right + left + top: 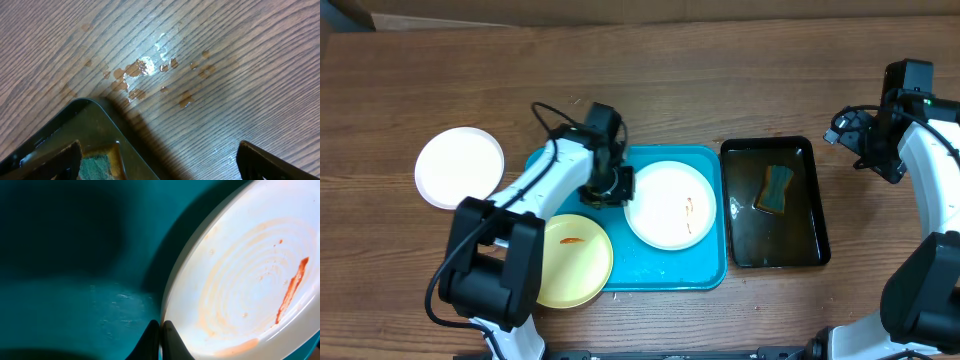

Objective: Clean dirty plates on tray and stack at the side
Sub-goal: 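Move the left gripper to the rim of the next white plate, then reach the right gripper into the black tray toward the sponge, then grasp the green-yellow sponge with the right gripper and lift it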

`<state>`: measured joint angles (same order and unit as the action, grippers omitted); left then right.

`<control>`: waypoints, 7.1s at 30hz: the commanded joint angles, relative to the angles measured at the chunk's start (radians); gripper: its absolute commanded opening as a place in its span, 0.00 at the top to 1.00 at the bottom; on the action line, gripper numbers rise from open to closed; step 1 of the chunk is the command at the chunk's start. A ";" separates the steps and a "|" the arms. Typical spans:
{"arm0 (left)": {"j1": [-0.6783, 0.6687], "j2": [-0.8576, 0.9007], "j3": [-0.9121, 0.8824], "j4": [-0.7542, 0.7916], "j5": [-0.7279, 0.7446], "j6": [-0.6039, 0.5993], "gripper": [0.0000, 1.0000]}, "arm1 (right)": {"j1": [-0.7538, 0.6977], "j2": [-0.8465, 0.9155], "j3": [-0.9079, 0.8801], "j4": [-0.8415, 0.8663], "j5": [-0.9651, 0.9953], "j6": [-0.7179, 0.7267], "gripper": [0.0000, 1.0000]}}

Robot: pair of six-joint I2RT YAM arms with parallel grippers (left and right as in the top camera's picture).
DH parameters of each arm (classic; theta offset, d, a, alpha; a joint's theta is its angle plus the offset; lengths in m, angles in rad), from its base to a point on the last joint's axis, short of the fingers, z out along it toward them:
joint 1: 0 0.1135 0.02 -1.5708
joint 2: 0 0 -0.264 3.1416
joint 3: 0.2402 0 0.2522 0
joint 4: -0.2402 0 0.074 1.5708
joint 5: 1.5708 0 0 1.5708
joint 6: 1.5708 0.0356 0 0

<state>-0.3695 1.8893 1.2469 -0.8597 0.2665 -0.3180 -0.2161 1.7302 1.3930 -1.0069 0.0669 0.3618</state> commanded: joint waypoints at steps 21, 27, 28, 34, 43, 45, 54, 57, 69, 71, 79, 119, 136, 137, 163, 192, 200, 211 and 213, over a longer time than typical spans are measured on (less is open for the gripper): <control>-0.064 0.002 -0.061 0.114 -0.150 -0.064 0.86 | -0.003 -0.001 0.014 0.006 0.007 -0.002 0.00; -0.064 0.002 -0.063 0.114 -0.160 -0.069 0.96 | -0.003 -0.001 0.014 0.006 0.007 -0.002 0.00; -0.064 0.002 -0.063 0.113 -0.177 -0.088 0.96 | -0.003 -0.001 0.014 0.006 0.007 -0.002 0.00; -0.063 0.002 -0.063 0.129 -0.245 -0.206 0.96 | -0.003 -0.001 0.014 0.006 0.007 -0.002 0.00; -0.061 0.002 -0.063 0.135 -0.278 -0.202 0.96 | -0.003 -0.001 0.014 0.006 -0.177 0.005 0.00; -0.061 0.002 -0.063 0.140 -0.277 -0.202 0.95 | -0.003 -0.001 0.014 0.005 -0.258 0.005 0.00; -0.061 0.002 -0.063 0.158 -0.274 -0.202 0.94 | 0.076 -0.002 0.018 -0.150 -0.389 0.000 0.39; -0.061 0.002 -0.063 0.159 -0.274 -0.202 0.94 | 0.145 -0.002 0.014 -0.214 -0.251 0.002 0.36; -0.062 0.002 -0.063 0.159 -0.274 -0.202 0.91 | 0.330 -0.002 -0.195 -0.046 -0.049 0.010 0.24; -0.062 0.002 -0.063 0.159 -0.274 -0.202 0.91 | 0.332 -0.002 -0.244 0.012 -0.051 0.010 0.24; -0.062 0.002 -0.063 0.161 -0.274 -0.202 0.90 | 0.332 -0.002 -0.423 0.211 -0.080 0.009 0.34; -0.063 0.002 -0.063 0.161 -0.274 -0.202 0.84 | 0.333 -0.002 -0.388 0.226 -0.106 -0.023 0.30; -0.063 0.002 -0.063 0.160 -0.274 -0.202 0.79 | 0.333 -0.002 -0.393 0.314 -0.058 -0.021 0.45; -0.063 0.002 -0.063 0.160 -0.273 -0.202 0.78 | 0.333 -0.002 -0.393 0.314 -0.058 -0.021 0.47; -0.062 0.002 -0.062 0.222 -0.278 -0.202 0.73 | 0.333 -0.002 -0.181 0.058 -0.059 -0.105 0.96; -0.061 0.001 -0.040 0.118 -0.188 -0.176 0.86 | 0.334 -0.002 -0.148 -0.005 -0.060 -0.181 0.96; -0.061 0.001 -0.040 0.127 -0.192 -0.165 0.86 | 0.334 -0.002 -0.102 -0.032 -0.060 -0.184 0.96; -0.061 0.001 -0.040 0.094 -0.192 -0.150 0.93 | 0.335 -0.002 0.023 -0.193 -0.060 -0.185 0.96; -0.061 0.001 -0.040 0.097 -0.192 -0.159 0.96 | 0.335 -0.002 0.023 -0.192 -0.061 -0.184 0.96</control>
<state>-0.4343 1.8893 1.1919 -0.7597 0.0746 -0.4904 0.1139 1.7329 1.3857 -1.1980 0.0040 0.1825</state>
